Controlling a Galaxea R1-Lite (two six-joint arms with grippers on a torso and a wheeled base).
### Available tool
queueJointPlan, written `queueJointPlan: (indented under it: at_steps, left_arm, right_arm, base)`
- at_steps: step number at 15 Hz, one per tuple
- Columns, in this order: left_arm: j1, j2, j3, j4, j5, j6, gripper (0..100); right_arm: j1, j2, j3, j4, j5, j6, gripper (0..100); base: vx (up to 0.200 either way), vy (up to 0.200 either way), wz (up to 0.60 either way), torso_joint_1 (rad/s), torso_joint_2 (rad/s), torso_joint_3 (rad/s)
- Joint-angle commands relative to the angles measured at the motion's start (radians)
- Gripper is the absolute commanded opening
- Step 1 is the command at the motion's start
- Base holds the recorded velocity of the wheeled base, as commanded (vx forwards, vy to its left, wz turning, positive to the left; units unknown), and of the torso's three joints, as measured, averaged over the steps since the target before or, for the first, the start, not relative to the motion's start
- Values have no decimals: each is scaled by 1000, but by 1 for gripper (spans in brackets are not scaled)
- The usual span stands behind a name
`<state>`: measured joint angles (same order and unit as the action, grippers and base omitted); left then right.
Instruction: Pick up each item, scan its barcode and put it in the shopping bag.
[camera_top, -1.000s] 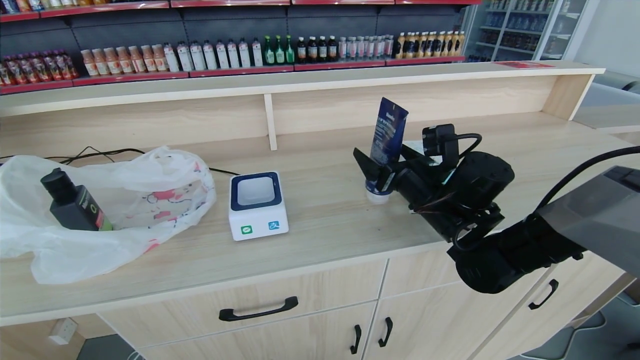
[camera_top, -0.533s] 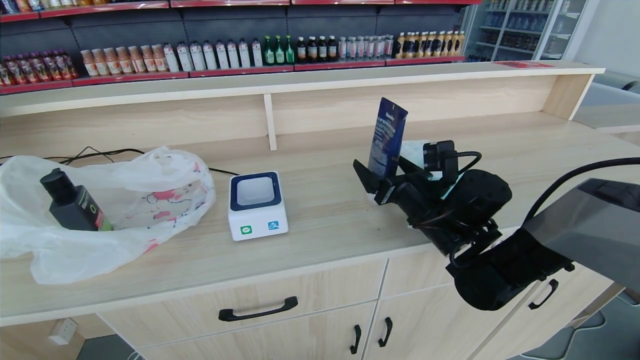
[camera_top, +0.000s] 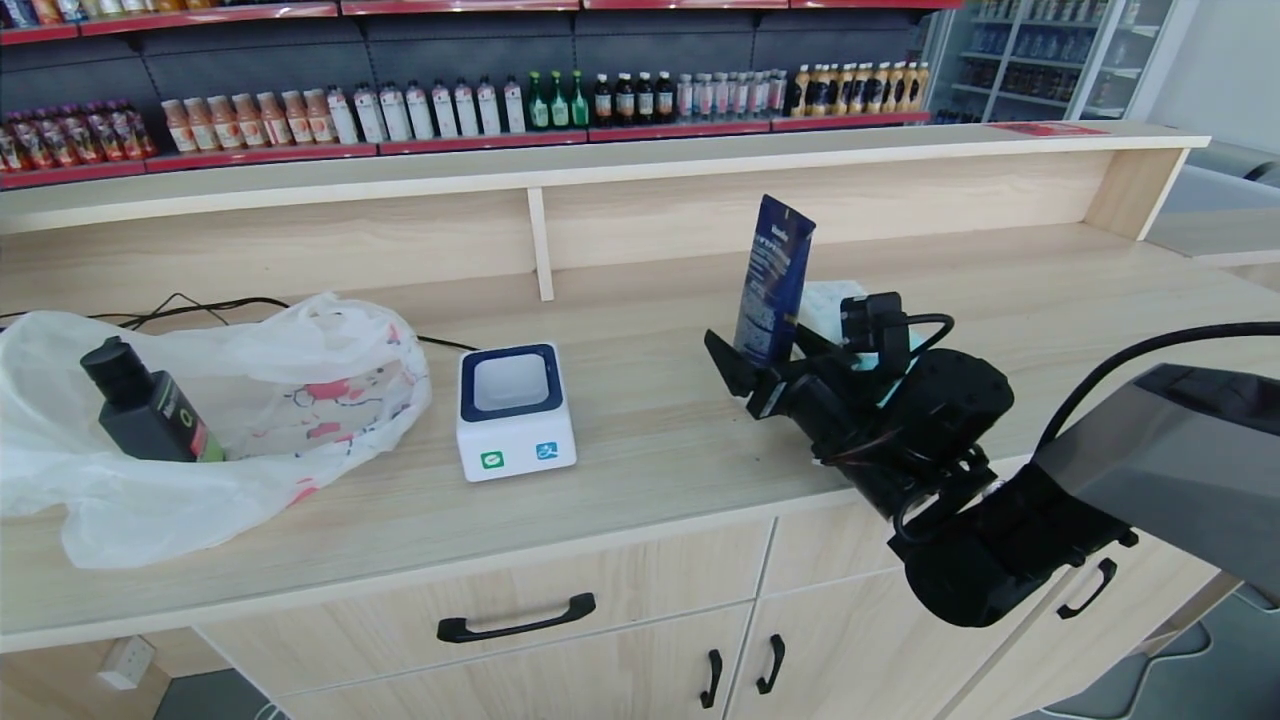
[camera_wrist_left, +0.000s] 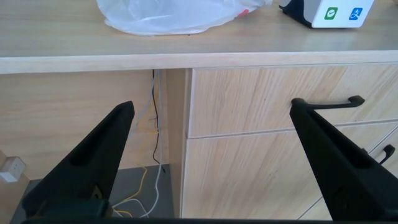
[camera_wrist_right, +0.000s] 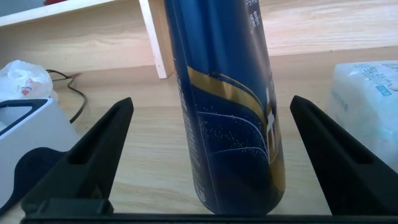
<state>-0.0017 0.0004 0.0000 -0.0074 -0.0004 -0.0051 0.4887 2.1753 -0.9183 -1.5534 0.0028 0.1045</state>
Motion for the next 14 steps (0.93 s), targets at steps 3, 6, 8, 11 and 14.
queueJointPlan:
  at_steps: [3, 6, 8, 11, 14]
  left_arm:
    - [0, 0, 0, 0, 0, -1, 100]
    - [0, 0, 0, 0, -1, -1, 100]
    - [0, 0, 0, 0, 0, -1, 100]
    - [0, 0, 0, -2, -1, -1, 100]
    - [0, 0, 0, -2, 0, -1, 100]
  right_arm:
    - [-15, 1, -20, 1, 2, 12, 0]
    - [-18, 6, -31, 1, 5, 14, 0]
    - [-19, 1, -37, 1, 8, 21, 0]
    - [-18, -2, -54, 1, 8, 23, 0]
    - [-18, -19, -53, -1, 6, 20, 0]
  base:
    - [0, 0, 0, 0, 0, 0]
    - [0, 0, 0, 0, 0, 0]
    - [0, 0, 0, 0, 0, 0]
    - [0, 0, 0, 0, 0, 0]
    - [0, 0, 0, 0, 0, 0]
